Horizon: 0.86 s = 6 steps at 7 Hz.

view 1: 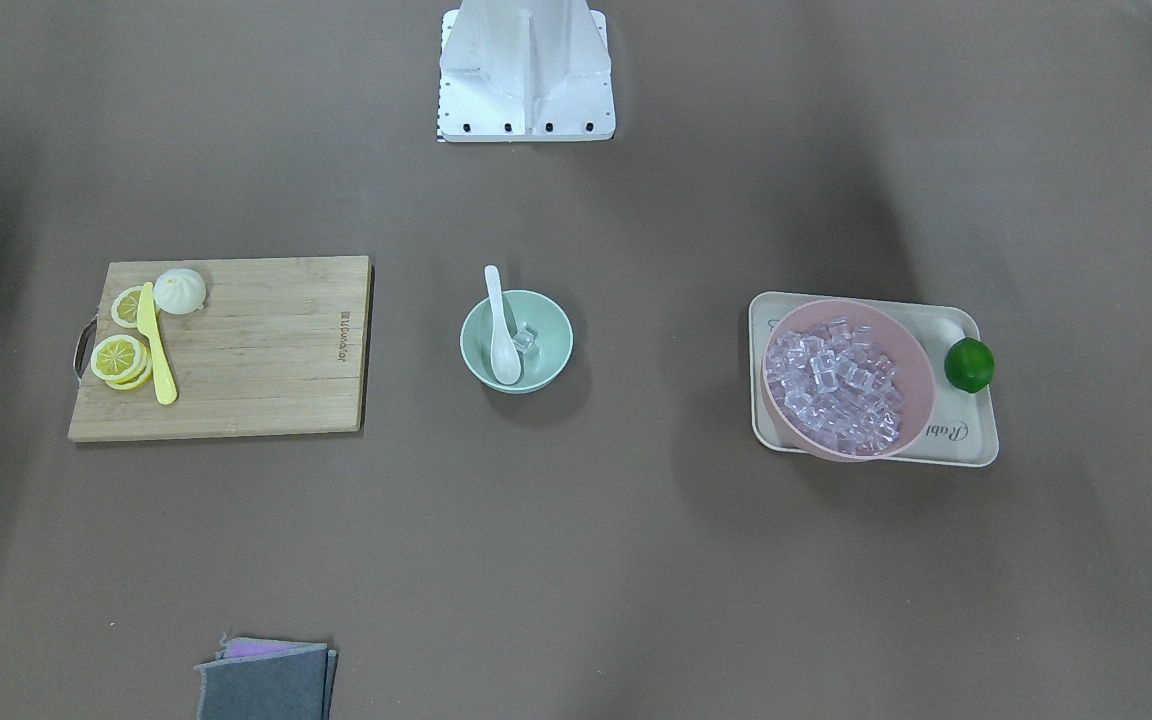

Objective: Put spoon and ice into bowl

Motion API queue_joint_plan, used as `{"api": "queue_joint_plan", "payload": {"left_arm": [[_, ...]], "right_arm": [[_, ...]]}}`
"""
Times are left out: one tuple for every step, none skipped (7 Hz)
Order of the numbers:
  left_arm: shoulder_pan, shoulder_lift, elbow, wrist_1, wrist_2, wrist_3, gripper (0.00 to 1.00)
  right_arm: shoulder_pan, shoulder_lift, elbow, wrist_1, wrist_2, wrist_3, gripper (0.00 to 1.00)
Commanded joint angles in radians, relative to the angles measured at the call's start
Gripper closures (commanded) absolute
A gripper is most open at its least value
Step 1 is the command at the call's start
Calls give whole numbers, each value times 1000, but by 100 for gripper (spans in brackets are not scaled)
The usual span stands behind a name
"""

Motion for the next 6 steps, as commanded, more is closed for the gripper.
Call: {"api": "queue_joint_plan", "payload": {"left_arm": [[-69, 49, -76, 82, -94, 0, 2], [-68, 51, -79, 117, -94, 2, 2], [-74, 40, -85, 184, -90, 18, 2], [-72, 17, -111, 265, -70, 76, 2], [-56, -1, -175, 381, 0, 154, 2], [-57, -3, -244, 506, 13, 231, 2]], "right_arm": [[24, -52, -11, -4, 7, -10, 0], [24, -59, -14, -2, 33, -6, 0], [24, -59, -12, -4, 45, 1, 0], [30, -60, -9, -4, 45, 3, 0], [32, -60, -12, -4, 41, 3, 0], [32, -59, -2, -4, 40, 4, 0]]}}
